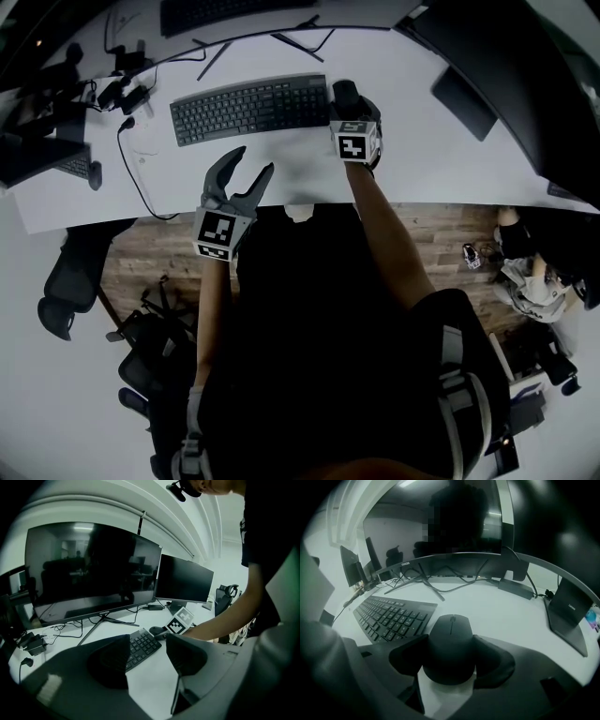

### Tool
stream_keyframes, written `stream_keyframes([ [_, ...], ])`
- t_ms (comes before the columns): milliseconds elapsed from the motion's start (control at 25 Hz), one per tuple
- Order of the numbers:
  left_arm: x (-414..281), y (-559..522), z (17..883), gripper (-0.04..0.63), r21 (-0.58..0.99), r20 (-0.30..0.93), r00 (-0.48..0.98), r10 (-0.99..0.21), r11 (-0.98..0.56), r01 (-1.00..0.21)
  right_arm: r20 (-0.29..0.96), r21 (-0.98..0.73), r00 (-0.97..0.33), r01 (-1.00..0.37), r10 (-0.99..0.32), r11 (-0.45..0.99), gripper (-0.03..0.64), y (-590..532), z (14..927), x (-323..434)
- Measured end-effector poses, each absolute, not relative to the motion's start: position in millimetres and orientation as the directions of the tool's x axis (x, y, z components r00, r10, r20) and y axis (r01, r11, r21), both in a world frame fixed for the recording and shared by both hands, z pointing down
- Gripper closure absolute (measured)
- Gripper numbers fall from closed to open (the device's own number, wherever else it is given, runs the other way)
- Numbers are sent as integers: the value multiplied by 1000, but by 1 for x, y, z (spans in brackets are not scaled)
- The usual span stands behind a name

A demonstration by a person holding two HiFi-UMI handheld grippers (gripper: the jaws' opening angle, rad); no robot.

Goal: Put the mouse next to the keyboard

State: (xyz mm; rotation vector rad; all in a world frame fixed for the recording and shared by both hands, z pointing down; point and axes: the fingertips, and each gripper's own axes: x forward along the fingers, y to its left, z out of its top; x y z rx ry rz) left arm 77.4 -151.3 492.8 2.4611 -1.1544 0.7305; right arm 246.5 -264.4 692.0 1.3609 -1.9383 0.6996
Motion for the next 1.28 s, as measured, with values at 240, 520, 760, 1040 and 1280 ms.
stream_keyframes([
  [240,78,-152,486,368,55,556,530,-640,-608,-792,743,-76,-262,-948,-616,310,278,-266,691,248],
  [520,81,-148,478,368,47,534,524,-664,-595,-802,708,-90,-294,-939,-643,331,252,-262,679,250],
  [760,83,-143,472,371,36,507,516,-690,-581,-813,672,-91,-324,-928,-665,361,276,-256,657,253],
  [1040,89,-142,462,380,36,457,519,-722,-569,-822,641,-112,-391,-899,-661,423,420,-236,634,264],
  [1280,88,-132,451,471,37,428,547,-720,-590,-806,614,-143,-426,-888,-664,437,522,-219,617,272],
])
